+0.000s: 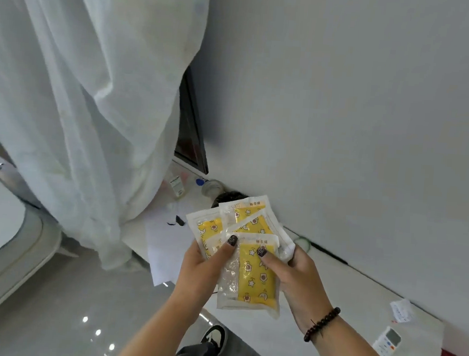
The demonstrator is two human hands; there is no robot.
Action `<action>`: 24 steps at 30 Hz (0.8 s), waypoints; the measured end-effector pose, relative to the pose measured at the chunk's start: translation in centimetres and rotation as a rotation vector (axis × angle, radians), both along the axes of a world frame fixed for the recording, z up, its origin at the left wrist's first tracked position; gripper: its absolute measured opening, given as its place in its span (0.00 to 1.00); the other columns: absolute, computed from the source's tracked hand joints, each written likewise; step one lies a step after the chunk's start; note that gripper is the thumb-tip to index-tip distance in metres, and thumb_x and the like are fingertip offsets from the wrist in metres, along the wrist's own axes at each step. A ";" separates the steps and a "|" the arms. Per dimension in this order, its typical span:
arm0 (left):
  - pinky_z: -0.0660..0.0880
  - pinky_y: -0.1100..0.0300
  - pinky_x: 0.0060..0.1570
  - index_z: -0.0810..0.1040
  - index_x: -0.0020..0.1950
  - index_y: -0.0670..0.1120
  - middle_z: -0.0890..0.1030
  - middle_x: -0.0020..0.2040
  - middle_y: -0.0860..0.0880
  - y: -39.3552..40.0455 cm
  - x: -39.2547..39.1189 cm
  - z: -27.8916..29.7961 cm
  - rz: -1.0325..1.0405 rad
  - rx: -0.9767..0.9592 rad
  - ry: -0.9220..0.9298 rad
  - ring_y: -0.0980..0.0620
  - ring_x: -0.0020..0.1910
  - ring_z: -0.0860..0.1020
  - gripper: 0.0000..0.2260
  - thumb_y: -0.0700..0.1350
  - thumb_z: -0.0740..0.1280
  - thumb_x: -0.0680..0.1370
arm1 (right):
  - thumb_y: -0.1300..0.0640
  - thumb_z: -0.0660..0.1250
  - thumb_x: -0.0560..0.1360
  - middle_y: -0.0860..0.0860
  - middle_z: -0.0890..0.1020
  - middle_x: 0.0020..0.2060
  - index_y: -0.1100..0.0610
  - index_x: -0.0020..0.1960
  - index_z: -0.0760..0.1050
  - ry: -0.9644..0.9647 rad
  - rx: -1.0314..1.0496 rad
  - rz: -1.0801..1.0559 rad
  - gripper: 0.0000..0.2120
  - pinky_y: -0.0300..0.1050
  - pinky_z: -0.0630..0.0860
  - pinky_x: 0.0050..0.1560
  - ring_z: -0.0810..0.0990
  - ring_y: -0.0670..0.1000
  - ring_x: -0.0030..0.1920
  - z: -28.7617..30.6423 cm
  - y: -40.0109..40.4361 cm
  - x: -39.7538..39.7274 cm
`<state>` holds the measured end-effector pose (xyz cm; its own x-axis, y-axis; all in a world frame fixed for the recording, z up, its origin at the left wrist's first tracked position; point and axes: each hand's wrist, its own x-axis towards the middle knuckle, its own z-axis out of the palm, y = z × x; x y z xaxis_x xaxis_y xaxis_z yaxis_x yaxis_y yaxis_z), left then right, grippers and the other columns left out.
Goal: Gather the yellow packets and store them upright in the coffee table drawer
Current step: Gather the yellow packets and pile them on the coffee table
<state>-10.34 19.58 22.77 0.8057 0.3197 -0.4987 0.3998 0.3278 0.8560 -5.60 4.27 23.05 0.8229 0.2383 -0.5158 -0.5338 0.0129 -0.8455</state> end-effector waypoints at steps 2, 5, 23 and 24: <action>0.79 0.47 0.54 0.78 0.59 0.44 0.86 0.51 0.47 -0.1 -1.6 0.8 0.079 0.011 -0.008 0.46 0.49 0.85 0.12 0.45 0.68 0.77 | 0.64 0.71 0.72 0.51 0.86 0.47 0.56 0.54 0.78 -0.009 0.003 0.083 0.12 0.46 0.81 0.45 0.85 0.49 0.47 0.8 0.3 -0.3; 0.80 0.48 0.53 0.77 0.59 0.45 0.86 0.51 0.47 -0.4 -4.1 1.8 0.215 -0.005 -0.027 0.47 0.49 0.85 0.11 0.46 0.66 0.78 | 0.64 0.70 0.72 0.51 0.86 0.47 0.56 0.54 0.78 -0.025 0.006 0.223 0.11 0.45 0.81 0.44 0.85 0.49 0.47 2.0 0.8 -1.0; 0.79 0.49 0.51 0.79 0.53 0.50 0.86 0.44 0.52 6.6 -22.0 5.4 0.872 0.086 0.006 0.49 0.45 0.85 0.09 0.52 0.67 0.76 | 0.63 0.70 0.73 0.52 0.85 0.45 0.57 0.53 0.77 -0.127 -0.013 0.849 0.09 0.43 0.82 0.43 0.85 0.50 0.45 6.2 14.8 -12.4; 0.79 0.49 0.51 0.79 0.53 0.50 0.86 0.44 0.51 7.5 -23.1 5.6 0.900 0.092 0.012 0.49 0.46 0.84 0.10 0.54 0.65 0.77 | 0.62 0.70 0.73 0.52 0.85 0.45 0.57 0.53 0.77 -0.137 -0.018 0.868 0.09 0.44 0.82 0.44 0.85 0.51 0.46 6.2 15.9 -13.4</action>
<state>-33.45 27.06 28.35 0.2261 0.8656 -0.4468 0.0344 0.4513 0.8917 -18.95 20.20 29.26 0.4099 0.8016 -0.4352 -0.2424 -0.3643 -0.8992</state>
